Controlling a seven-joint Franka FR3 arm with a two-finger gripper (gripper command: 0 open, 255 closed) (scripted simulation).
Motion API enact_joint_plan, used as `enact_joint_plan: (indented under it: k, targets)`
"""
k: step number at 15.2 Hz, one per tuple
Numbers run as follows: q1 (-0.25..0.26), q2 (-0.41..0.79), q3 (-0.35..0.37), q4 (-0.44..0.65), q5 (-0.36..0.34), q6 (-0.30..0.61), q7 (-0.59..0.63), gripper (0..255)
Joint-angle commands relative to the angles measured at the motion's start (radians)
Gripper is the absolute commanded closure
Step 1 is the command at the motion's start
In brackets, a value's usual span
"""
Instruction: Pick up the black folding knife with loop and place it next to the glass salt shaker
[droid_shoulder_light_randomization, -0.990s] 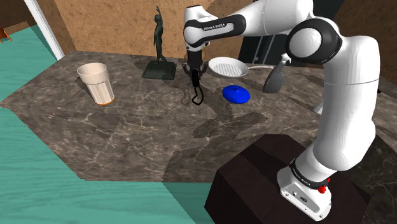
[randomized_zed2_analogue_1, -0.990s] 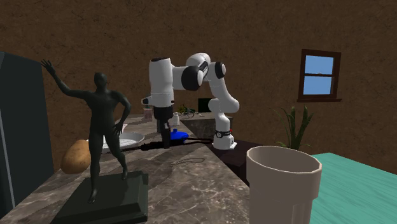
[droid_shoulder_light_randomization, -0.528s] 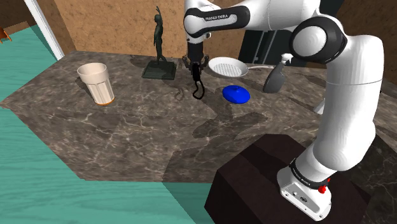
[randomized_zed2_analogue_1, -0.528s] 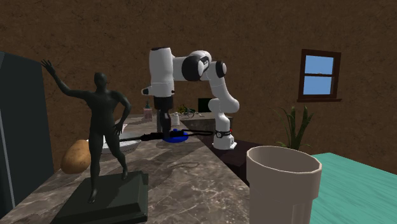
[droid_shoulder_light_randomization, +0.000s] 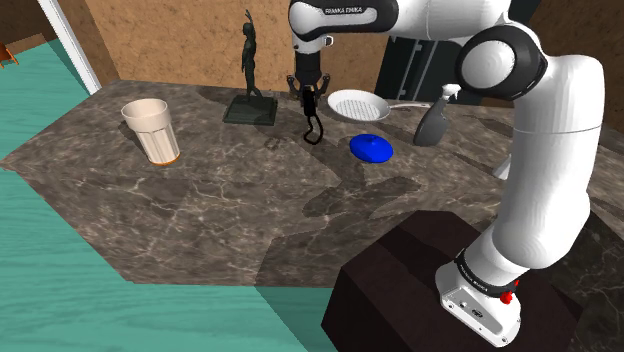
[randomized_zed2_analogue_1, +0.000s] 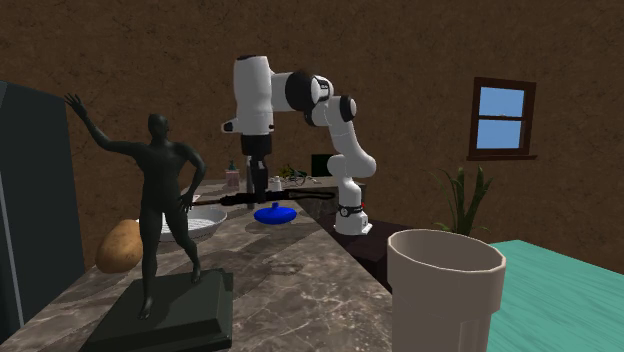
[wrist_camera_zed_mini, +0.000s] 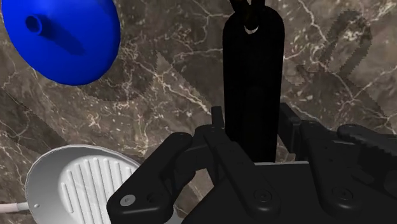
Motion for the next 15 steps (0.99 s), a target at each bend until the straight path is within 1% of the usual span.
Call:
enact_joint_plan:
  k: [1, 8, 9, 12, 15]
  targets:
    - [0.001, 0.002, 0.0, 0.032, 0.0, -0.03, -0.003, 255]
    - [0.01, 0.017, 0.0, 0.15, -0.002, -0.133, -0.008, 255]
    - [0.011, 0.017, 0.0, 0.151, -0.002, -0.134, -0.008, 255]
    - [-0.046, -0.089, -0.008, -0.012, 0.015, -0.073, -0.058, 255]
    - [-0.096, -0.177, -0.023, -0.14, 0.029, -0.028, -0.113, 255]
